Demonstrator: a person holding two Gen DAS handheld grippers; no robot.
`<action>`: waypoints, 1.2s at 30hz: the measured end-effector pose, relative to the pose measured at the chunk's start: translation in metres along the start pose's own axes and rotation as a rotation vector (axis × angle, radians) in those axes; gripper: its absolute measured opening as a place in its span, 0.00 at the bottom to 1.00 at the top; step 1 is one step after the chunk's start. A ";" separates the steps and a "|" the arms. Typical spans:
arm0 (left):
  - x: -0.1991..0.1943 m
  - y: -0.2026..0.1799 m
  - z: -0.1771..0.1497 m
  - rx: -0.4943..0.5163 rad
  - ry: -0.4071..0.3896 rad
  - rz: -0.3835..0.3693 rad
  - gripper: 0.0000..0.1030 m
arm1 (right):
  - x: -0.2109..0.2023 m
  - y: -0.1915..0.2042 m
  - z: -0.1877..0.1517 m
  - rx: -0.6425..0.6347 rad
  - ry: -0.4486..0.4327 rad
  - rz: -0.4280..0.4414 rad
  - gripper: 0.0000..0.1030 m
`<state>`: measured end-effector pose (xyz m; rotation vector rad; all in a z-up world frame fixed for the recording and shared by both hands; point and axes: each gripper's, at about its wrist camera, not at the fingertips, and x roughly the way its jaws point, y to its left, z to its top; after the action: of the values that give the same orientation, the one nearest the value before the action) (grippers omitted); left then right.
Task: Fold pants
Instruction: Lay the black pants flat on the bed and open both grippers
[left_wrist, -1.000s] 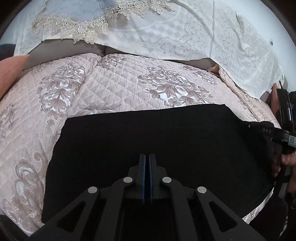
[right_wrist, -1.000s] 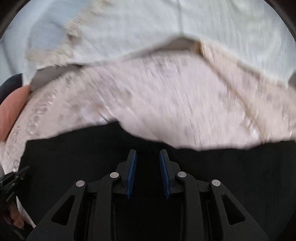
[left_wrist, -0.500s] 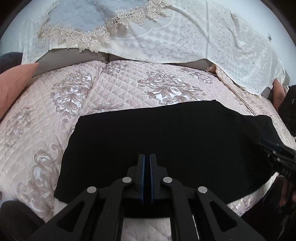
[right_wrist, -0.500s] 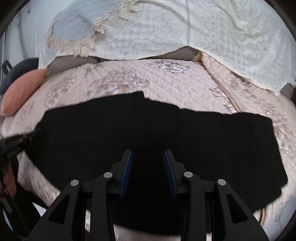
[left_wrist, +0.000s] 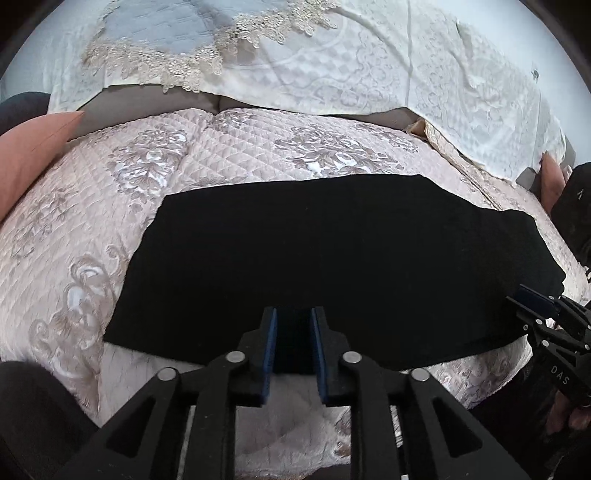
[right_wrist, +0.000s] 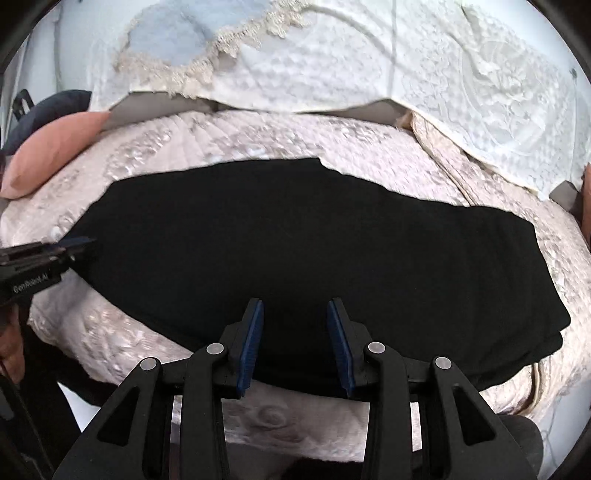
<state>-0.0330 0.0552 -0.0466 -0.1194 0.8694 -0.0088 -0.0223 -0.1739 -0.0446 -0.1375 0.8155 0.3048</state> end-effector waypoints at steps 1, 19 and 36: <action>0.001 0.002 -0.002 -0.003 0.002 0.000 0.24 | 0.007 0.003 -0.003 0.000 0.032 0.007 0.36; -0.019 0.080 -0.001 -0.184 -0.021 0.091 0.25 | -0.003 0.041 0.007 -0.072 -0.010 0.109 0.36; -0.022 0.050 -0.005 -0.203 0.006 0.000 0.27 | -0.016 0.039 0.011 -0.067 -0.033 0.111 0.41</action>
<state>-0.0533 0.1059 -0.0381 -0.3089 0.8746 0.0795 -0.0375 -0.1381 -0.0254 -0.1500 0.7816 0.4379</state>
